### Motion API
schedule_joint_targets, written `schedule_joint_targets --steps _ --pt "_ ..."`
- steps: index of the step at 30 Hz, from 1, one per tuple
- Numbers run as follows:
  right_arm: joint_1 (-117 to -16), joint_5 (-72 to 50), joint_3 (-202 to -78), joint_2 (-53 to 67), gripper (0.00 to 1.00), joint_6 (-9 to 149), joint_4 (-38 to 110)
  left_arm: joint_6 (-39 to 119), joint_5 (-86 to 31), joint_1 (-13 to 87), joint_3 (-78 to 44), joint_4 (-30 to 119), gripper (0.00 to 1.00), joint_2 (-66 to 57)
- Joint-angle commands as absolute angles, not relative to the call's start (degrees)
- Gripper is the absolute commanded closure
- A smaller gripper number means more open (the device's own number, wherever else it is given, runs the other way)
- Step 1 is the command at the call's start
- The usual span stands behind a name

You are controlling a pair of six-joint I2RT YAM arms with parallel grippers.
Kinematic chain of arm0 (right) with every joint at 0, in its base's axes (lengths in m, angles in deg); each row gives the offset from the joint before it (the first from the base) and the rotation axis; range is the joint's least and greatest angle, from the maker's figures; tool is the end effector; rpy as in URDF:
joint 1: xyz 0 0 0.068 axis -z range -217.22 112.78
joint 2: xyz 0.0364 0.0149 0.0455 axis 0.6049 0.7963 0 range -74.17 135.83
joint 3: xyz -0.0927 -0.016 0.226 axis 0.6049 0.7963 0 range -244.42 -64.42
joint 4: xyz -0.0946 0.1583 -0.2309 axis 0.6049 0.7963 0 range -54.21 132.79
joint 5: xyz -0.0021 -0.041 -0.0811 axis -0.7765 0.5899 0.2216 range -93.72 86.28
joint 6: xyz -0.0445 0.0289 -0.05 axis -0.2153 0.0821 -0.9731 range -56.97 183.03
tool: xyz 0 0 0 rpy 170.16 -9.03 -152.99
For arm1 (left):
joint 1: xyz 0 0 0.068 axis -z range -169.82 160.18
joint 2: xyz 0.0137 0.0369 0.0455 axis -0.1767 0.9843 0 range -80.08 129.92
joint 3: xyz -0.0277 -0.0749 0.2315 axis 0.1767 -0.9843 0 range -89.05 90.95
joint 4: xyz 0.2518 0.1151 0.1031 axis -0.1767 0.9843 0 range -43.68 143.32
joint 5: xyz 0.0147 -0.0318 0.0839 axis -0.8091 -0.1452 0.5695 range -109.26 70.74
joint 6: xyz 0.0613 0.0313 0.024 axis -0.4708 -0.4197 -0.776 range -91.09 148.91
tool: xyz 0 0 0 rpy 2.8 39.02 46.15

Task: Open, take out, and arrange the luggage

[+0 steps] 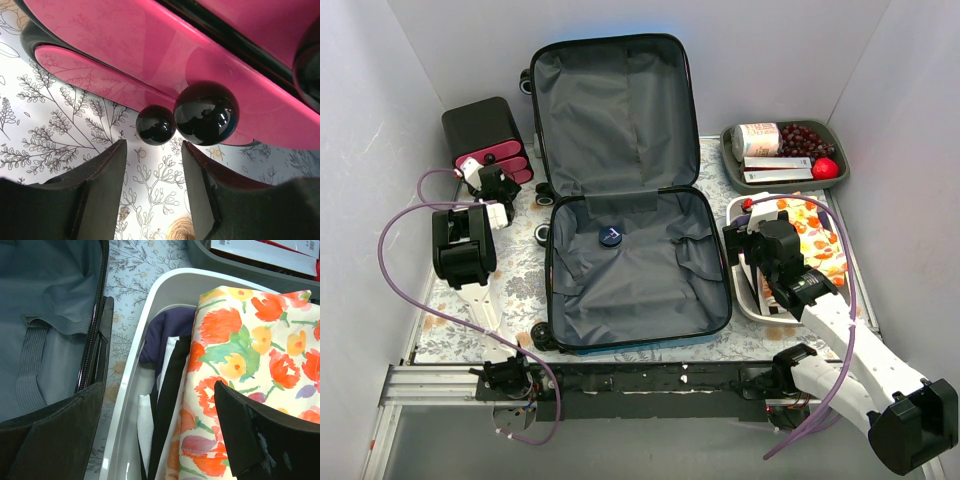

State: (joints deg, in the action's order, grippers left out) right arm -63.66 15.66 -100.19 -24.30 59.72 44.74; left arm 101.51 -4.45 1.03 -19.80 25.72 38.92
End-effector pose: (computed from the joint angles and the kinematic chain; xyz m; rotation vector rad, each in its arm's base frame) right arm 0.2564 0.1050 0.2315 -0.2860 1.9288 -0.0674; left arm 0.4686 0.0911 0.0788 -1.4819 1.4696 -0.4126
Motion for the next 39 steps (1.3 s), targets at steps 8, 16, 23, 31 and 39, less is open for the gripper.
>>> schedule_joint_targets --steps 8,16,23,31,39 --pt "-64.03 17.02 -102.04 -24.77 0.02 58.55 43.87 106.00 3.76 2.09 -19.01 22.59 0.59 38.56" --pt "-64.03 18.08 -102.13 -25.30 0.02 58.11 43.96 105.99 3.85 2.18 -17.34 22.06 0.51 40.24" --pt "-63.94 18.51 -102.48 -24.51 0.02 58.02 44.31 106.61 3.41 2.18 -16.81 21.01 0.52 41.03" --pt "-64.03 19.31 -103.53 -24.60 0.02 57.84 44.75 107.22 3.41 2.09 -14.43 21.18 0.60 42.96" --pt "-64.03 19.49 -103.53 -24.60 0.02 57.76 44.84 105.56 3.33 2.09 -18.55 18.64 0.79 39.55"
